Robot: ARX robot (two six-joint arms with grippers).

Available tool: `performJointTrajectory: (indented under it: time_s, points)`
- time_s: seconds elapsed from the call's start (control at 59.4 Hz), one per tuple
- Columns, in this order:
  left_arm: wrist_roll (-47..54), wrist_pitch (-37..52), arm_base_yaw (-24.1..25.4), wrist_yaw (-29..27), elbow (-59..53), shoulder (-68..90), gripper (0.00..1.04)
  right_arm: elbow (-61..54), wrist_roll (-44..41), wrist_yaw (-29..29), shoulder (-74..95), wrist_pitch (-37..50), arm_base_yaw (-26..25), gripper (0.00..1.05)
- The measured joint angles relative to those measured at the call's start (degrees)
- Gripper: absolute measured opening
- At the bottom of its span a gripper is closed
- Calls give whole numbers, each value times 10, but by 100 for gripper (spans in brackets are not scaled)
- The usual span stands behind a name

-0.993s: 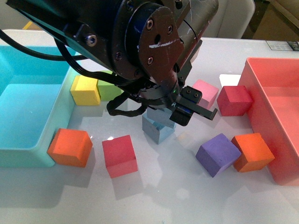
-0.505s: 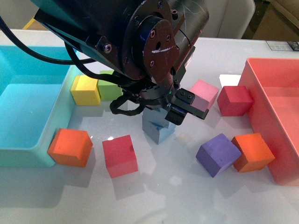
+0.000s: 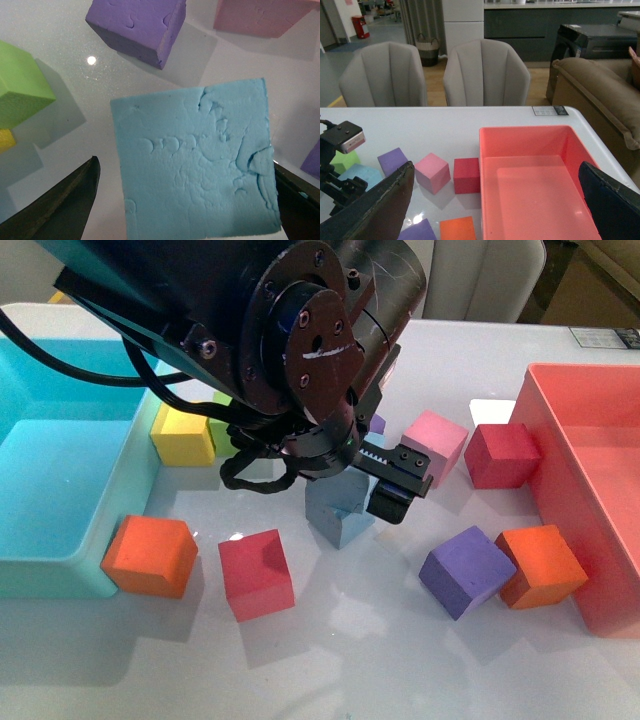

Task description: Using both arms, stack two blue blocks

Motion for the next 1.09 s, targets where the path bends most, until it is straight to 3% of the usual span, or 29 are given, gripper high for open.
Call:
performJointTrajectory:
  time_s: [0.387,0.572,0.74,0.757,0.808,0.892,0.959,1.094]
  points:
    - [-19,59,15,45,-177,-197,96,0,0,0,0,0,0,96]
    - [-39,91,87,119,-339,-403,96,0,0,0,0,0,0,96]
    - [-43,97,101,112,-350,-433,96,0,0,0,0,0,0,96]
    - [-37,114,98,100,-355,-429,94,0,0,0,0,0,0,96]
    - [-8,297,91,-38,-416,-403,84,0,0,-1,0,0,0,96]
    - [18,527,105,-146,-520,-394,70,0,0,2,0,0,0,96]
    - [28,659,134,-148,-574,-431,56,0,0,2,0,-1,0,96]
    - [34,670,180,-108,-633,-523,29,0,0,0,-1,-1,0,96]
